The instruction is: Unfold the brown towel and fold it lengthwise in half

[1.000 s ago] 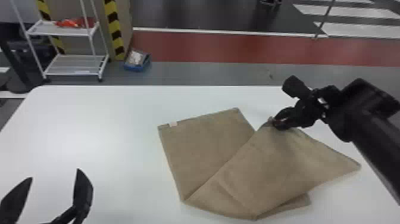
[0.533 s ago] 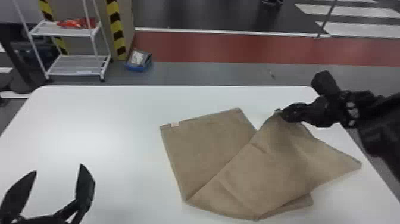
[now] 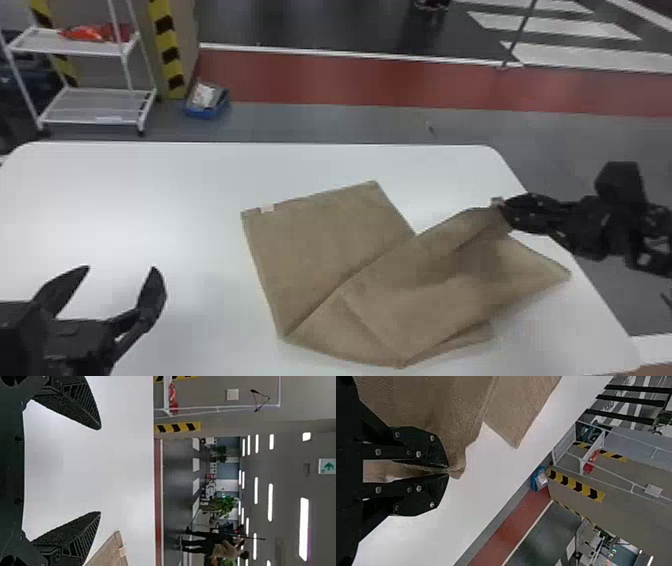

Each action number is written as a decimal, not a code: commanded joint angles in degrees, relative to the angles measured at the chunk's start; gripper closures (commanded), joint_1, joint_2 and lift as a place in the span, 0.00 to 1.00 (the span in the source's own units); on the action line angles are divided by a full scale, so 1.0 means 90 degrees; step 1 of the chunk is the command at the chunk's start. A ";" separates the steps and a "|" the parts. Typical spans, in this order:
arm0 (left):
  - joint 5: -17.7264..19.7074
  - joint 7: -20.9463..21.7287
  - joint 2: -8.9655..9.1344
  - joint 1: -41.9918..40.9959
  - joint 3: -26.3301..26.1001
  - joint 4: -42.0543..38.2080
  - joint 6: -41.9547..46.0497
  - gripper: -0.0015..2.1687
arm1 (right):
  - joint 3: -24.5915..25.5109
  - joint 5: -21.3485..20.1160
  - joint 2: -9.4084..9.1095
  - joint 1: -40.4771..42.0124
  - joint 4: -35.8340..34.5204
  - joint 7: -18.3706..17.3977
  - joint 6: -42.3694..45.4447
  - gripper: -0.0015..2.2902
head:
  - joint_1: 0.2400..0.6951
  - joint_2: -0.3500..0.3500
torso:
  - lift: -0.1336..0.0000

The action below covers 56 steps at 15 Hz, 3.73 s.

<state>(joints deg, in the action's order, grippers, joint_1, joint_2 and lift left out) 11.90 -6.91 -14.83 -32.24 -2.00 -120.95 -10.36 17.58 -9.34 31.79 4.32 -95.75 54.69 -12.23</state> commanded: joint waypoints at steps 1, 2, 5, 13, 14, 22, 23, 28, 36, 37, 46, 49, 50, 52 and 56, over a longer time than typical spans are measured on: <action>0.0132 0.0133 -0.0002 0.0721 -0.0061 0.0002 -0.1130 0.06 | 0.0654 0.0003 -0.0144 0.0887 -0.0425 -0.0002 0.0308 0.42 | 1.00 0.22 | 0.08; 0.0308 0.0162 -0.0002 0.0966 -0.0051 0.0012 -0.1326 0.06 | 0.0849 -0.0007 -0.0242 0.1180 -0.0582 -0.0002 0.0406 0.42 | 1.00 0.20 | 0.08; 0.0601 0.0328 -0.0002 0.1874 -0.0246 0.0109 -0.2341 0.06 | 0.1338 -0.0007 -0.0544 0.1863 -0.1011 0.0017 0.0581 0.42 | 1.00 0.15 | 0.08; 0.0660 0.0455 0.0467 0.4071 -0.1487 0.2053 -0.3357 0.07 | 0.2197 0.0100 -0.1072 0.3143 -0.1802 0.0290 0.1109 0.42 | 1.00 0.00 | 0.08; 0.0640 0.0455 0.0506 0.4296 -0.1614 0.2316 -0.3357 0.07 | 0.2246 0.0100 -0.1130 0.3250 -0.1890 0.0330 0.1109 0.42 | 1.00 0.00 | 0.08; 0.0611 0.0504 0.0740 0.5526 -0.1975 0.4406 -0.3357 0.10 | 0.2471 0.0315 -0.1199 0.3553 -0.2105 0.0447 0.1109 0.42 | 1.00 0.00 | 0.08; 0.0611 0.0504 0.0740 0.5565 -0.1965 0.4494 -0.3357 0.10 | 0.2471 0.0335 -0.1199 0.3563 -0.2095 0.0447 0.1109 0.42 | 1.00 0.00 | 0.08; 0.0591 0.0621 0.0740 0.5575 -0.1955 0.4601 -0.3357 0.19 | 0.2480 0.0345 -0.1169 0.3553 -0.2095 0.0447 0.1109 0.43 | 1.00 0.00 | 0.08; 0.0240 0.0943 0.0711 0.5204 -0.1887 0.4064 -0.3415 0.66 | 0.2480 0.0413 -0.1140 0.3465 -0.2008 0.0359 0.1226 0.42 | 1.00 0.00 | 0.08; 0.0259 0.0953 0.0672 0.5048 -0.1692 0.3693 -0.3591 0.66 | 0.2500 0.0530 -0.1101 0.3367 -0.1959 0.0300 0.1206 0.42 | 1.00 0.00 | 0.08; 0.1109 0.0797 -0.0031 0.3700 0.1072 0.0344 -0.6287 0.66 | 0.1933 0.1223 -0.0476 0.1365 -0.1998 -0.0188 -0.0844 0.42 | 1.00 0.11 | 0.08; 0.1392 0.0572 -0.0149 0.3759 0.1394 0.0265 -0.6404 0.66 | 0.0967 0.1067 -0.0203 0.0633 -0.1627 -0.0842 -0.1411 0.42 | 1.00 0.24 | 0.08; 0.1382 0.0514 -0.0149 0.3973 0.1277 0.0451 -0.6384 0.66 | 0.0615 0.0989 -0.0164 0.0301 -0.1431 -0.1008 -0.1606 0.42 | 1.00 0.26 | 0.08; 0.1373 0.0504 -0.0041 0.4569 0.0906 0.1027 -0.6384 0.66 | 0.0068 0.0901 -0.0271 -0.0412 -0.0924 -0.1204 -0.1762 0.42 | 1.00 0.31 | 0.08; 0.1334 0.0504 0.0017 0.4960 0.0720 0.1310 -0.6384 0.66 | -0.0840 0.0061 -0.0388 -0.0598 -0.0504 -0.0891 -0.1762 0.22 | 1.00 0.33 | 0.08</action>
<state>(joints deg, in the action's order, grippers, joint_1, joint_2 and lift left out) 23.85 -2.37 -14.58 11.92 4.83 -109.43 -67.79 13.28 -6.13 28.26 -1.10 -101.73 45.94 -28.75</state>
